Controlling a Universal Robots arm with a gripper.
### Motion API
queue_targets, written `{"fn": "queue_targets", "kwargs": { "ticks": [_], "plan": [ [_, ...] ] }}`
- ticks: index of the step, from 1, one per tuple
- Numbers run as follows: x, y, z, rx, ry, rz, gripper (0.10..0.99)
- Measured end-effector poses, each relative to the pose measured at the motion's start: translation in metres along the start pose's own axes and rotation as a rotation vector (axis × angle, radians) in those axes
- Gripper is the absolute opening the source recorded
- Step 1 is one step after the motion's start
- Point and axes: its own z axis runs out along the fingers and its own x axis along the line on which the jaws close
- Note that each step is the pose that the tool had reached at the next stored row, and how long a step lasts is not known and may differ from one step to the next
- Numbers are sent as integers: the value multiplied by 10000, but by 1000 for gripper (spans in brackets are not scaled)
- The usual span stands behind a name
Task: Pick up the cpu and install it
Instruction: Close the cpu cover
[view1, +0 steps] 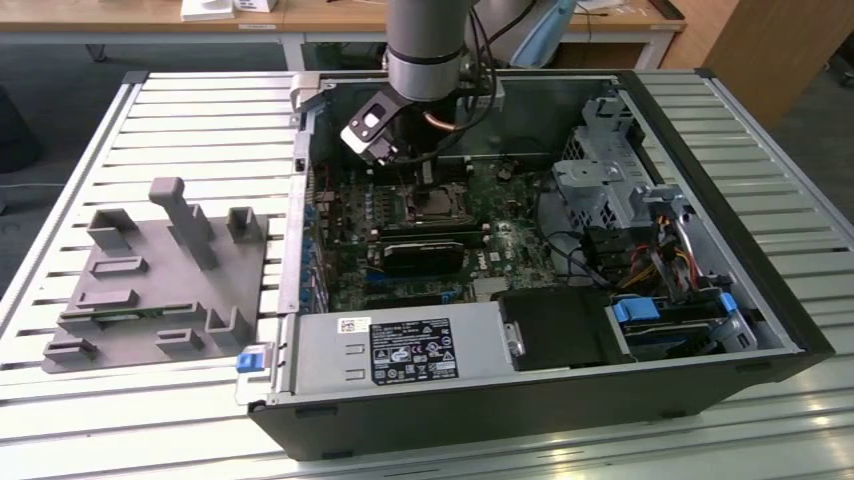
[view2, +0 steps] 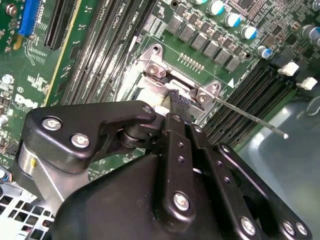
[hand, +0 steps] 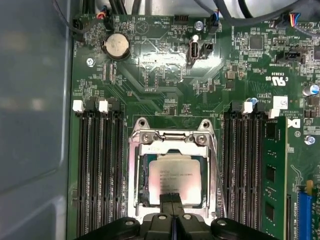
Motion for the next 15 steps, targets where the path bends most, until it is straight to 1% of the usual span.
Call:
{"fn": "queue_targets", "kwargs": {
  "ticks": [7,10,13,15],
  "plan": [
    [-1,-2,56,8,-9,0,106],
    [1,31,62,-2,9,1,106],
    [-1,57,57,-1,12,0,106],
    [3,61,28,-11,27,0,106]
  ]
}}
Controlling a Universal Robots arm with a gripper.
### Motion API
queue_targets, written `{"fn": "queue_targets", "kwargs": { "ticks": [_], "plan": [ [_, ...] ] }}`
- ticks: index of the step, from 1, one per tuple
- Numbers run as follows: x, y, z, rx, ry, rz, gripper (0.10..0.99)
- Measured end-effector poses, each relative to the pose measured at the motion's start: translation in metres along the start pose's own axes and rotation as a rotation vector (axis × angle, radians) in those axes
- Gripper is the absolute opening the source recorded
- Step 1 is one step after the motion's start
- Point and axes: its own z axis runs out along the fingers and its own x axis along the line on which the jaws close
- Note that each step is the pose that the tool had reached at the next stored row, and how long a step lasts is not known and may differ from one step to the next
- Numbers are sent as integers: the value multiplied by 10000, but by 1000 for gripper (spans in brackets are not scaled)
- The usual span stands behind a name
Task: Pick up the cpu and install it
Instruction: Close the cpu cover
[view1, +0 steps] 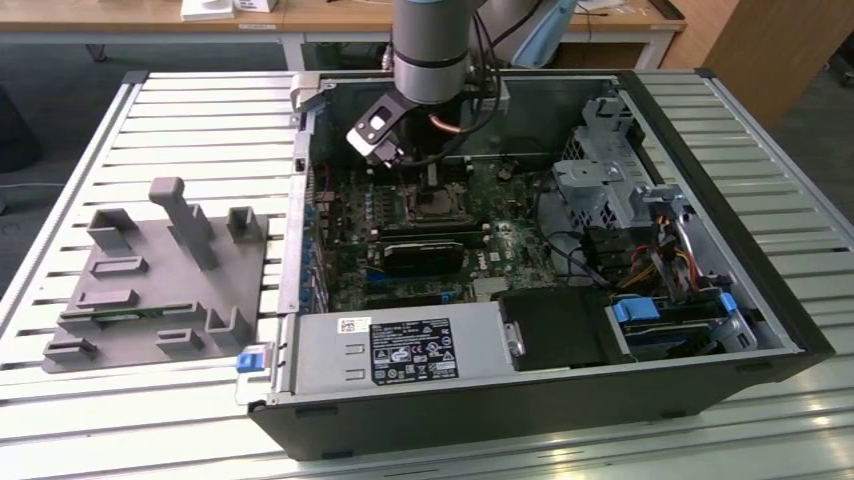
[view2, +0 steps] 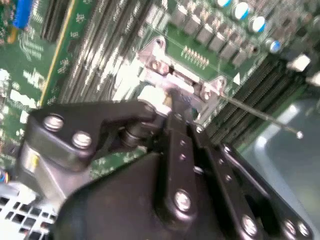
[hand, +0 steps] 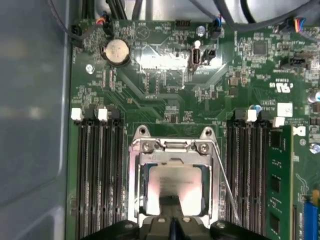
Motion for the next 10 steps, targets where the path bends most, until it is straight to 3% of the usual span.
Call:
{"fn": "queue_targets", "kwargs": {
  "ticks": [3,10],
  "plan": [
    [-2,0,-79,10,-11,0,106],
    [-3,48,-87,12,-14,0,106]
  ]
}}
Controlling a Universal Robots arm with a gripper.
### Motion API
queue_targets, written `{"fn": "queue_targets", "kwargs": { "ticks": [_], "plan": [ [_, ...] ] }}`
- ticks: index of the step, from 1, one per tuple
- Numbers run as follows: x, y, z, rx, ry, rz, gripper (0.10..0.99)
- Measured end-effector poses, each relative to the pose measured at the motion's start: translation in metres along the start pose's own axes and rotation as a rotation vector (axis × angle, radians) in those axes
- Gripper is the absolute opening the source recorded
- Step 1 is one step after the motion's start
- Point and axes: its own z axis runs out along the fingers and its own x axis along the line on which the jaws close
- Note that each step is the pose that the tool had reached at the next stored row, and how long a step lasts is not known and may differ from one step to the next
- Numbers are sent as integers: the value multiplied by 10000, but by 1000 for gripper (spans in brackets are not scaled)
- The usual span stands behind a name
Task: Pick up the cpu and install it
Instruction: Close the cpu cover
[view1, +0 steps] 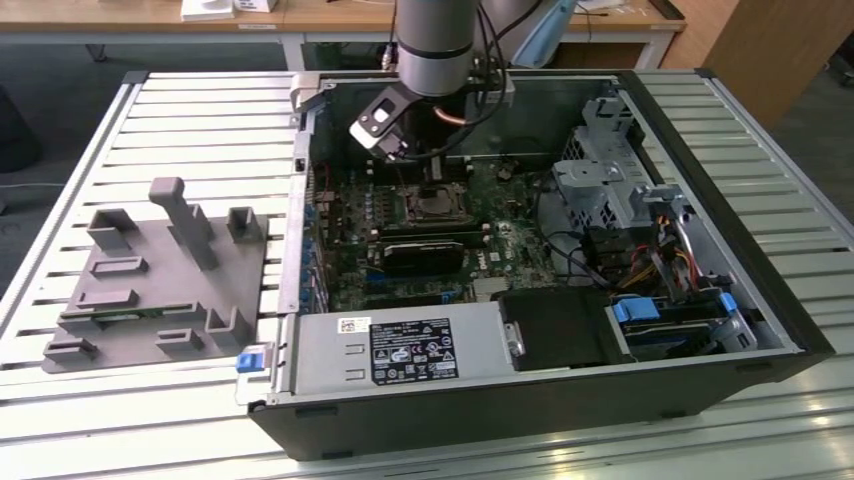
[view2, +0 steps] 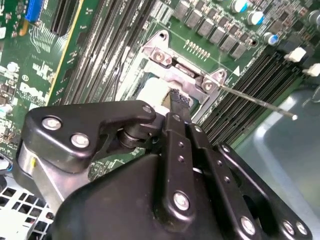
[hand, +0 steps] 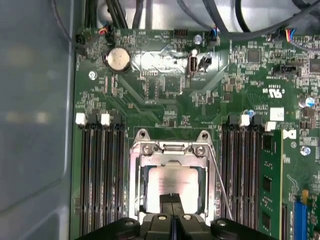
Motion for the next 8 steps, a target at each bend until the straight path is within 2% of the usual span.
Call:
{"fn": "queue_targets", "kwargs": {
  "ticks": [8],
  "plan": [
    [0,92,3,0,1,0,106]
  ]
}}
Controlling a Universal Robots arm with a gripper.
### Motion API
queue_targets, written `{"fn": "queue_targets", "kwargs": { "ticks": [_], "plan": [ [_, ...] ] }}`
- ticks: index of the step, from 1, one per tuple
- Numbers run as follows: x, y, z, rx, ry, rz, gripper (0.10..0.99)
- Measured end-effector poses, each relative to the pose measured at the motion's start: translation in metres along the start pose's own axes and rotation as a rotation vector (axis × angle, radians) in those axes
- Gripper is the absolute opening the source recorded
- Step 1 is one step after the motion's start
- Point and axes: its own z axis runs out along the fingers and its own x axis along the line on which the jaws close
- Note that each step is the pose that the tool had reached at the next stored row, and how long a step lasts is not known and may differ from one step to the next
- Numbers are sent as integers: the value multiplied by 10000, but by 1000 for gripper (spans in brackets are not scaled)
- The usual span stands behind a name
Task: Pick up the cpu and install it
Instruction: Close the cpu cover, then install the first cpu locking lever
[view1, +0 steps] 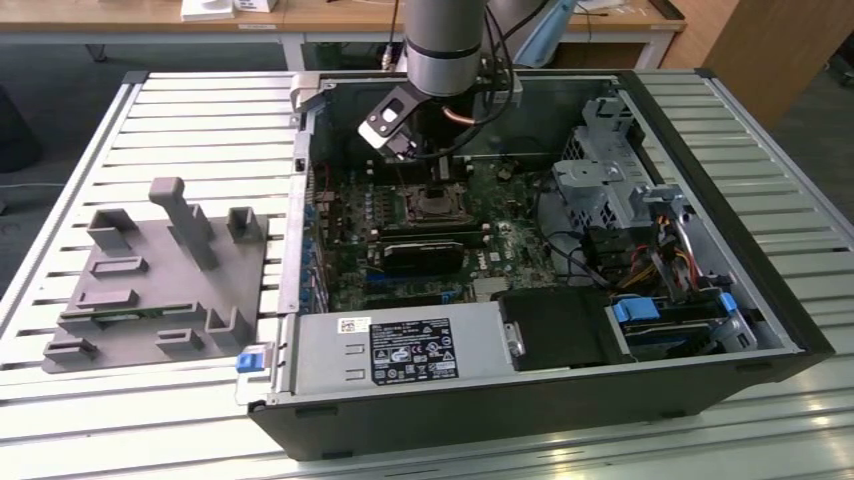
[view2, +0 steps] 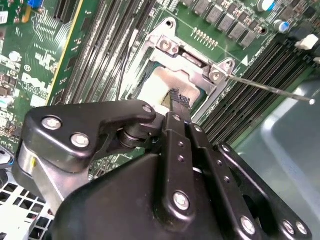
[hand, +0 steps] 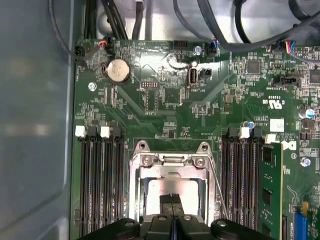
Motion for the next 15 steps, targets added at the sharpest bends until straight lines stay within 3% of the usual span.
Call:
{"fn": "queue_targets", "kwargs": {
  "ticks": [15],
  "plan": [
    [0,30,-9,0,0,0,106]
  ]
}}
